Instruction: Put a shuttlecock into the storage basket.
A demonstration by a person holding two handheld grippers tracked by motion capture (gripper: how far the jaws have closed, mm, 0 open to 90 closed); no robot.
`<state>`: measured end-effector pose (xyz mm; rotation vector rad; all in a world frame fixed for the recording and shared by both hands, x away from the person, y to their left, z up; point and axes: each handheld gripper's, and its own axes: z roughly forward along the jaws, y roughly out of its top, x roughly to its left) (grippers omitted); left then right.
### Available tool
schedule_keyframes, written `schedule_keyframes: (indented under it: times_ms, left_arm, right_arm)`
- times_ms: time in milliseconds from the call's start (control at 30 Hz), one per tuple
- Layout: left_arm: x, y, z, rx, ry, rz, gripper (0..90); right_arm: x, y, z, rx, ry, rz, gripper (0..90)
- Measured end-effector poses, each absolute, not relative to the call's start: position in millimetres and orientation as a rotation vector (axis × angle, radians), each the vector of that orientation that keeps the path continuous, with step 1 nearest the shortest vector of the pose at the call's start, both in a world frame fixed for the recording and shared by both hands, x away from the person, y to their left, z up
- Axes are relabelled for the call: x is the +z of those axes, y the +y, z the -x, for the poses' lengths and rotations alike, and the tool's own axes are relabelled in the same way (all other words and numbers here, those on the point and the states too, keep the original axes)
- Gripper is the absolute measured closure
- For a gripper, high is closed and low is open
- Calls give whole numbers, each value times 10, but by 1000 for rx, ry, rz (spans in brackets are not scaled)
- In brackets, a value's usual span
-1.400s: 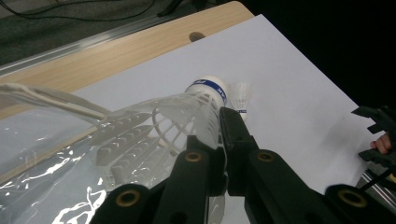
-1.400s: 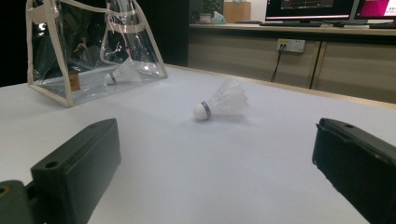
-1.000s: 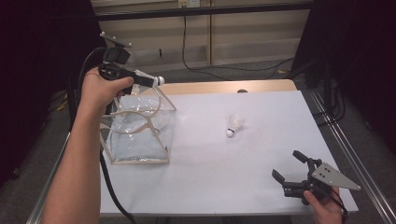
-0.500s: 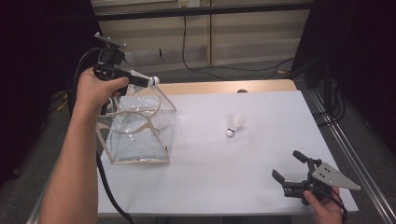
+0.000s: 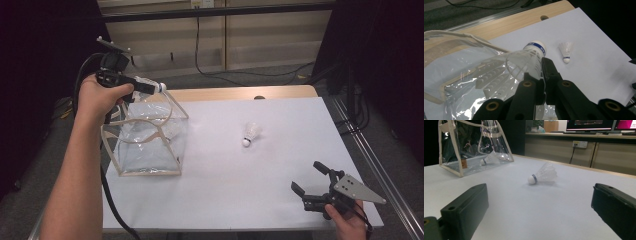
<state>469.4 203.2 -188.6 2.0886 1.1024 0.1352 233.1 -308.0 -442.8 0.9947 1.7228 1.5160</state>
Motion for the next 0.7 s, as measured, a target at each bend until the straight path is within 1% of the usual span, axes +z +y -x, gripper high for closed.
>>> schedule_keyframes:
  times_ms: [267,700]
  left_arm:
    - [-1897,2086,-4705,158,1125,-2086,890]
    - [-1982,2187,-4712,155,1145,-2101,890]
  right_arm:
    - [-4428,-3080,-2330,1517,1723,-998,10]
    - [-4430,-3077,-2331,1517,1726,-999,10]
